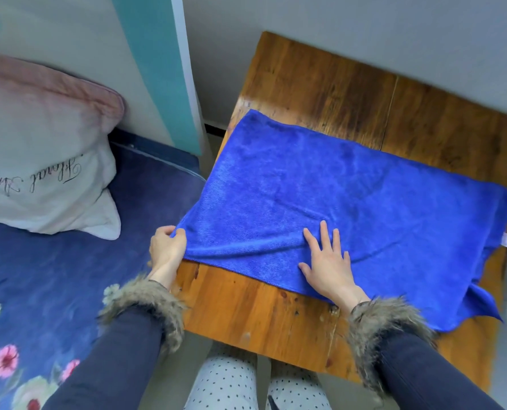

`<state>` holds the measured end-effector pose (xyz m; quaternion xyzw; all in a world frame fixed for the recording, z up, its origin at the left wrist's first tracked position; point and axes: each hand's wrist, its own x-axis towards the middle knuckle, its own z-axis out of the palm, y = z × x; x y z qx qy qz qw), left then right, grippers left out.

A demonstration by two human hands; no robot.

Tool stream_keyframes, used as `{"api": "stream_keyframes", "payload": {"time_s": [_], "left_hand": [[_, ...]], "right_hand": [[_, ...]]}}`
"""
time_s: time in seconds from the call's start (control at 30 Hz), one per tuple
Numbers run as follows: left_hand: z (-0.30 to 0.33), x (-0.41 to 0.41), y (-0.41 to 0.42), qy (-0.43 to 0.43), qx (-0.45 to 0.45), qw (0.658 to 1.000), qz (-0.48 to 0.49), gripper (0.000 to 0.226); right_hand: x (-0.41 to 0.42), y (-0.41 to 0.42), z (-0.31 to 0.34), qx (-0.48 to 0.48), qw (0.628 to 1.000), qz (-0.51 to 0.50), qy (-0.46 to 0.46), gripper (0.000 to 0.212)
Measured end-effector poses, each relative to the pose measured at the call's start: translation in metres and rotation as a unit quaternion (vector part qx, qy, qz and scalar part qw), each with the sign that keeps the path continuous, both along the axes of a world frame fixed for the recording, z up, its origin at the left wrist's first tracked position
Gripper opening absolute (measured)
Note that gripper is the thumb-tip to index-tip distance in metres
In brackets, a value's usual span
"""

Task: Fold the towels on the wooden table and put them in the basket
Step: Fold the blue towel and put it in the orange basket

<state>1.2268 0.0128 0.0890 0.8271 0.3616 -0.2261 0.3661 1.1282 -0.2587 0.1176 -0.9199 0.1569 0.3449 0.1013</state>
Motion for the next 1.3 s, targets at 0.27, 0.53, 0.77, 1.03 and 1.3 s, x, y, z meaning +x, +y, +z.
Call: {"api": "stream_keyframes", "payload": {"time_s": [0.27, 0.53, 0.77, 1.03, 1.3], "left_hand": [[0.001, 0.031, -0.006, -0.049, 0.009, 0.997, -0.059, 0.022], [-0.008, 0.041, -0.001, -0.024, -0.106, 0.994, -0.024, 0.019], [0.003, 0.105, -0.040, -0.065, -0.106, 0.986, -0.111, 0.038], [0.020, 0.150, -0.079, -0.056, -0.133, 0.976, -0.164, 0.036], [0.031, 0.176, -0.089, -0.103, -0.246, 0.964, -0.017, 0.021]], "right_hand": [[0.006, -0.001, 0.005, -0.018, 1.000, 0.013, -0.001, 0.067], [0.031, 0.003, 0.017, -0.038, 0.999, -0.022, -0.016, 0.051], [0.059, 0.006, 0.012, -0.049, 0.998, 0.019, -0.040, 0.071], [0.060, 0.006, 0.001, -0.047, 0.998, 0.032, -0.016, 0.085], [0.067, 0.004, 0.003, -0.034, 0.999, 0.040, 0.001, 0.088]]}}
